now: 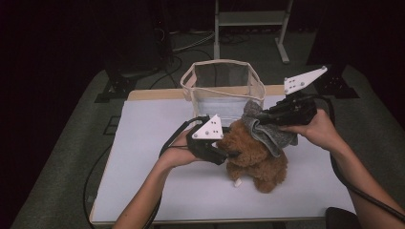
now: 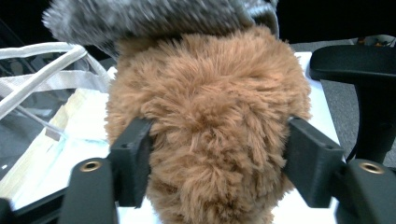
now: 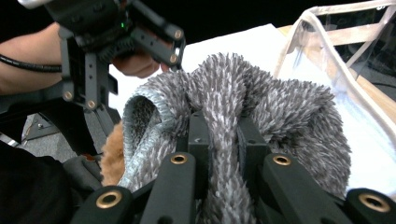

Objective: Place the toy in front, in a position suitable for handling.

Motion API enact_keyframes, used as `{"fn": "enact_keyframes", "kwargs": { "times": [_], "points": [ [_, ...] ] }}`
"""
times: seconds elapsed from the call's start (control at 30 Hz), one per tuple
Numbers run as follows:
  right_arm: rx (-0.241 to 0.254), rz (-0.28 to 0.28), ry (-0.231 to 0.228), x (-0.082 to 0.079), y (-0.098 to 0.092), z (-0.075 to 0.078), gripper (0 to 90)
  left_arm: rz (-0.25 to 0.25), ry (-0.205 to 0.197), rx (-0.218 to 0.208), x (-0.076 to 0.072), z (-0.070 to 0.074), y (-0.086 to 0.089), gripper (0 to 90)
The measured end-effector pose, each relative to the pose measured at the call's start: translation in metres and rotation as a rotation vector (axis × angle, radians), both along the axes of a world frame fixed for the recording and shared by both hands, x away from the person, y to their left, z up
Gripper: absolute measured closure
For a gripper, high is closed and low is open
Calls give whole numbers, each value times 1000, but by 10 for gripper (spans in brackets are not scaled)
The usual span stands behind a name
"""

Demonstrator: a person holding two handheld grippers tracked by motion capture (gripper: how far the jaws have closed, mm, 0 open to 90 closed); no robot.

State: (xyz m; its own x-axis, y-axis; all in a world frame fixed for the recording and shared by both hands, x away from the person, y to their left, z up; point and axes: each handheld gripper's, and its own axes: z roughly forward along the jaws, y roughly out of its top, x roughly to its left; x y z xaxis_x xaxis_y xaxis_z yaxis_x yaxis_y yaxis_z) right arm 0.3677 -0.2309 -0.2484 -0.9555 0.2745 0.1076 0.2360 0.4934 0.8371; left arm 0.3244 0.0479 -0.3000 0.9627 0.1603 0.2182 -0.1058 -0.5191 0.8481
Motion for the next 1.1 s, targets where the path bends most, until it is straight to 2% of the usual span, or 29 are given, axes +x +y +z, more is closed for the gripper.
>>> {"fn": "enact_keyframes", "kwargs": {
  "times": [0.17, 0.23, 0.3, 0.43, 0.67, 0.87, 1.1],
  "points": [
    [6, 12, 0, 0, 7, -6, 790, 4, 3, 2, 2, 2, 3, 210],
    [3, 21, 5, 0, 11, -10, 790, -4, 6, 2, 2, 2, 3, 211],
    [-2, 33, 8, 0, 16, -13, 790, -8, 3, 26, 1, 1, 5, 225],
    [1, 49, 9, 1, 23, -19, 790, 2, 18, 34, 0, -6, 13, 253],
    [13, 59, 30, 3, 30, -37, 789, 32, 21, 71, -5, -17, 30, 257],
    [24, 66, 51, 4, 34, -56, 789, 51, 29, 80, -11, -27, 45, 257],
    [0, 84, 87, 5, 43, -84, 788, 87, 52, 68, -18, -44, 64, 259]
  ]
}}
